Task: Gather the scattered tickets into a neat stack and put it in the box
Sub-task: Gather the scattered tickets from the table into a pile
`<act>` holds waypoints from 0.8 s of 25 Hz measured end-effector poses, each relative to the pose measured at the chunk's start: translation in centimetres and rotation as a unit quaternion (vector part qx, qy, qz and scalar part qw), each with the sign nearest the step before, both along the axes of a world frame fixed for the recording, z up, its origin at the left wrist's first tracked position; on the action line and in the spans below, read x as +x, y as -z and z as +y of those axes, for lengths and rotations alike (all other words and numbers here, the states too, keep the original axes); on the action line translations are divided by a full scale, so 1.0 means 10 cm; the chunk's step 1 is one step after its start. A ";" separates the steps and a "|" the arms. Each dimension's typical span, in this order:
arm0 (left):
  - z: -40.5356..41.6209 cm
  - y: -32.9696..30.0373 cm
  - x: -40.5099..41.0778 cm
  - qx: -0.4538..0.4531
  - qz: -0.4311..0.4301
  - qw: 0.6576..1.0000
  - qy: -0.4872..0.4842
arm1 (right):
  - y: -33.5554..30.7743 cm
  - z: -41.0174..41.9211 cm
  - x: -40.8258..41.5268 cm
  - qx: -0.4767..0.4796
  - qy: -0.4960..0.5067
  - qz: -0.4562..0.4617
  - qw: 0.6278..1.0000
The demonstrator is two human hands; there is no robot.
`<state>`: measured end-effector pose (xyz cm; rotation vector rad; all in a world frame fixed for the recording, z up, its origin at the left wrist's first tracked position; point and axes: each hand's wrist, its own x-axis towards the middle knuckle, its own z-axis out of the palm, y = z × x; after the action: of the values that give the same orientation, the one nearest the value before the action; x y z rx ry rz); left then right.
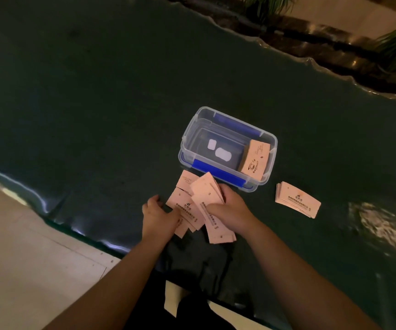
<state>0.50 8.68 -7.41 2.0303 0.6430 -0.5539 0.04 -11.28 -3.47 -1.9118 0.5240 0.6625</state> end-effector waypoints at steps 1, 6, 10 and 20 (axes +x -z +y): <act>-0.01 0.00 0.03 0.002 -0.003 1.000 0.000 | 0.01 0.01 0.07 -0.011 -0.020 -0.011 1.000; -0.10 0.01 0.19 -0.001 0.031 1.000 0.003 | 0.09 0.01 0.27 -0.049 -0.083 -0.004 0.995; -0.13 0.02 0.19 -0.029 0.013 0.999 0.001 | 0.15 -0.01 0.25 -0.046 -0.060 -0.004 0.997; -0.17 0.00 0.29 -0.076 -0.002 0.997 -0.023 | 0.16 -0.27 0.15 0.059 0.060 0.014 0.996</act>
<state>3.44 7.02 -7.36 1.8683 0.6249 -0.5546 1.55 -13.99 -5.06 -1.7494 0.5999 0.6278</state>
